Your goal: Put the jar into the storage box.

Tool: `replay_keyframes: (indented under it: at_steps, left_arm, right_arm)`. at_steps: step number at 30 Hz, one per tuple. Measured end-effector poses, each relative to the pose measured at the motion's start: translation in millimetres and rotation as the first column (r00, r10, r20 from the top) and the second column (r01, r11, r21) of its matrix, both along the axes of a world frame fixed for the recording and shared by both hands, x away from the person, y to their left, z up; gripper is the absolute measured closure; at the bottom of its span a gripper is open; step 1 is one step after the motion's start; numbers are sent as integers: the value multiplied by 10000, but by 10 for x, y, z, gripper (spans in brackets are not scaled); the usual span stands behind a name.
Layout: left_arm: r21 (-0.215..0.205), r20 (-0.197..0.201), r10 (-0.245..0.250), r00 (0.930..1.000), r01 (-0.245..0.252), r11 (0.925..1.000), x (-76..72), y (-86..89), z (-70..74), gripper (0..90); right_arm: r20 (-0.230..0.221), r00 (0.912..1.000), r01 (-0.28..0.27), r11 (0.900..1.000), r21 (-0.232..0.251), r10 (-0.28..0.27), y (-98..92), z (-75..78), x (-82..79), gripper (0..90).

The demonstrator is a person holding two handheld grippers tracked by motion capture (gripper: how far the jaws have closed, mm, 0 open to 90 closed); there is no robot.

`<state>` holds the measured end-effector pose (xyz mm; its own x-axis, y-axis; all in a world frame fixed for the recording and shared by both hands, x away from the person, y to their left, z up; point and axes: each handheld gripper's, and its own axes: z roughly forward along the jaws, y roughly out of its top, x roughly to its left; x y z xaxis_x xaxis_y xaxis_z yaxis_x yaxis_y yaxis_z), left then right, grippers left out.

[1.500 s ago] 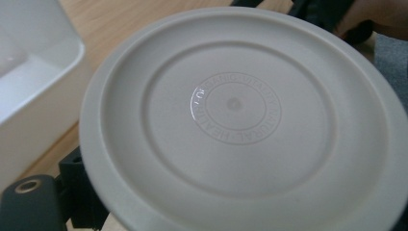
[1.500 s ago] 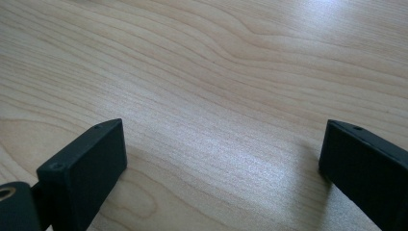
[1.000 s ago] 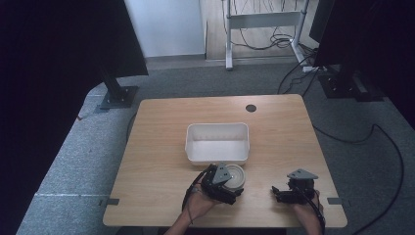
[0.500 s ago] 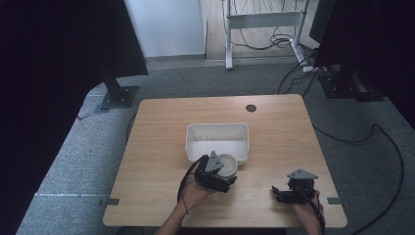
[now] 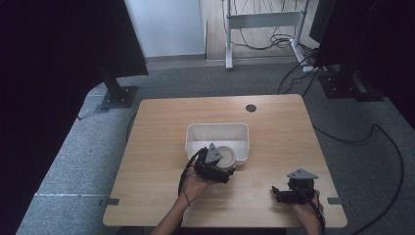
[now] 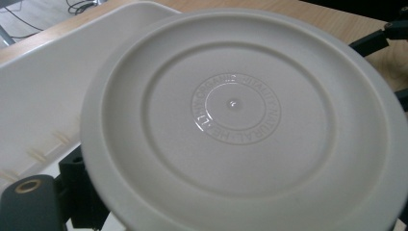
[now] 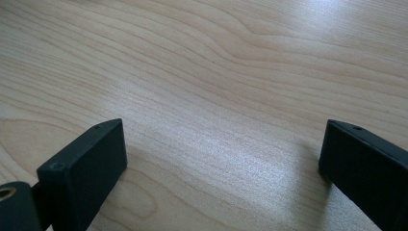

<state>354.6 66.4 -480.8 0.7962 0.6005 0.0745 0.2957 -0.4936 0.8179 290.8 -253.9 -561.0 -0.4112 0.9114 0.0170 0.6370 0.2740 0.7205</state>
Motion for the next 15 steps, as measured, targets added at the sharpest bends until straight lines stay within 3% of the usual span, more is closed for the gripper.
replay_keyframes:
  at_steps: [15]
  left_arm:
    - [-108,119,686,9976,-684,9976,204,-11,27,100]
  right_arm:
    - [-4,10000,1,10000,1,-1,0,0,0,23]
